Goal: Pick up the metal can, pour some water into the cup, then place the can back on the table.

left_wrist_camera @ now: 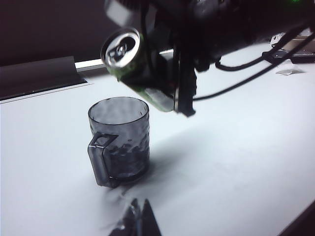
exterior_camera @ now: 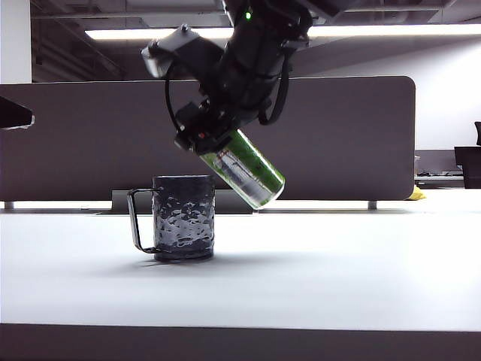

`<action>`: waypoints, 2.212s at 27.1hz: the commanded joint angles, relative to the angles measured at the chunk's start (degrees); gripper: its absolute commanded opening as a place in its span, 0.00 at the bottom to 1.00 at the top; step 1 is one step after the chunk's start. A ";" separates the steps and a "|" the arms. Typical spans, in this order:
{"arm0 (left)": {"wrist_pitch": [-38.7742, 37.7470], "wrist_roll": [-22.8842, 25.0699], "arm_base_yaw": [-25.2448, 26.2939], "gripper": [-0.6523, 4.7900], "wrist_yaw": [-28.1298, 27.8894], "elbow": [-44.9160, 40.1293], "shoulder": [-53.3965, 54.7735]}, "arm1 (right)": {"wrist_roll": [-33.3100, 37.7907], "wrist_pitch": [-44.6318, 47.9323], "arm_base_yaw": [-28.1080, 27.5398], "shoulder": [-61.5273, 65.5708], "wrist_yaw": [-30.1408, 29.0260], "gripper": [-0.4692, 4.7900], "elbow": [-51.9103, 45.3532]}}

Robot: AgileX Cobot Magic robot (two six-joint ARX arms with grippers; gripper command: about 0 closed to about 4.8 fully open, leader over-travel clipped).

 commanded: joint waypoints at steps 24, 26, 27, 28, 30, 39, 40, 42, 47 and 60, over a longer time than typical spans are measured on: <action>0.79 0.00 0.11 0.11 0.00 0.07 0.07 | 21.09 0.44 -13.70 -5.51 -24.13 0.49 -0.77; 0.79 0.00 0.11 0.11 0.02 0.07 0.07 | 22.21 2.19 -15.26 -5.53 -26.51 0.49 -1.60; 0.77 0.00 0.11 0.11 0.02 0.07 0.07 | 22.82 2.82 -15.96 -5.51 -28.00 0.49 -1.95; 0.77 0.00 0.11 0.11 0.02 0.07 0.07 | 23.76 4.04 -16.92 -5.51 -29.55 0.49 -2.45; 0.77 0.00 0.11 0.11 0.00 0.07 0.07 | 25.44 6.82 -18.49 -5.51 -32.20 0.49 -3.76; 0.77 0.00 0.11 0.11 0.02 0.07 0.07 | 31.76 24.39 -22.36 -5.46 -37.40 0.49 -12.70; 0.77 0.00 0.11 0.11 0.02 0.07 0.07 | 32.35 26.67 -22.40 -5.40 -37.35 0.49 -14.10; 0.79 0.00 0.11 0.11 0.02 0.07 0.07 | 33.81 30.86 -22.88 -5.38 -37.44 0.49 -16.63; 0.79 0.00 0.11 0.11 0.00 0.07 0.07 | 37.42 39.98 -24.39 -5.38 -36.87 0.49 -22.73; 0.77 0.00 0.11 0.11 0.00 0.07 0.07 | 36.83 41.88 -24.94 -3.58 -36.79 0.49 -26.88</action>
